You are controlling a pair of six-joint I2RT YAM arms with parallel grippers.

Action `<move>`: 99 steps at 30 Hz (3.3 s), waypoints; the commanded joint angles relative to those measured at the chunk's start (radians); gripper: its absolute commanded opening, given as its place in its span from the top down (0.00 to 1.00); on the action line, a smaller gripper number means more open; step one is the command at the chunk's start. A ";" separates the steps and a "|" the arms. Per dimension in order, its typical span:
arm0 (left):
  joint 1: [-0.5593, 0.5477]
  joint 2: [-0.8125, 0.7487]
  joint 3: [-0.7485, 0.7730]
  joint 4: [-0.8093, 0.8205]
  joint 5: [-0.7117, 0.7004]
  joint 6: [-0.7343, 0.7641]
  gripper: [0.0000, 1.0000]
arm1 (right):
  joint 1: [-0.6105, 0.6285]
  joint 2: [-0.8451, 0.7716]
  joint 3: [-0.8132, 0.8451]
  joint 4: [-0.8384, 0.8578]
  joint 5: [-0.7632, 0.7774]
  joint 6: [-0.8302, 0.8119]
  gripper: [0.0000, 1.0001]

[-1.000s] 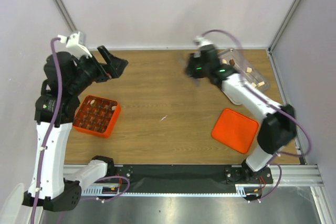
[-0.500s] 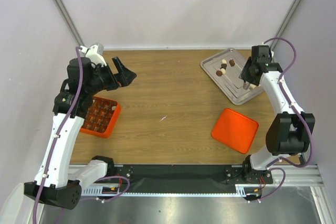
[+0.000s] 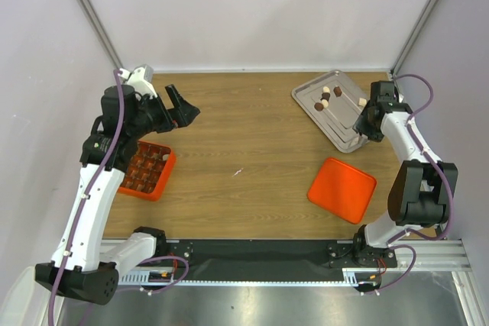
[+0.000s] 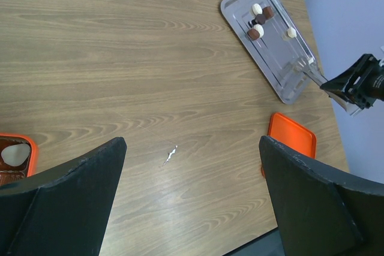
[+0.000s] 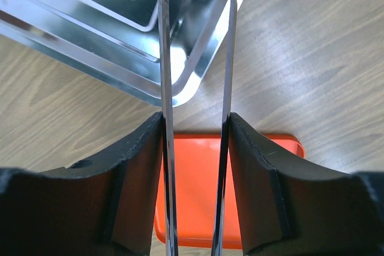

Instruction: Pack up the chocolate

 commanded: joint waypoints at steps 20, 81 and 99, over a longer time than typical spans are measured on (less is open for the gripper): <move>0.006 -0.006 0.008 0.030 -0.003 0.002 0.00 | -0.035 0.034 -0.042 0.108 -0.070 0.018 0.55; 0.006 -0.067 0.277 -0.146 -0.264 0.045 0.00 | 1.192 0.580 0.660 0.247 -0.337 -0.061 0.63; 0.006 -0.062 0.288 -0.148 -0.246 0.049 0.00 | 1.184 0.525 0.705 0.223 -0.230 -0.092 0.56</move>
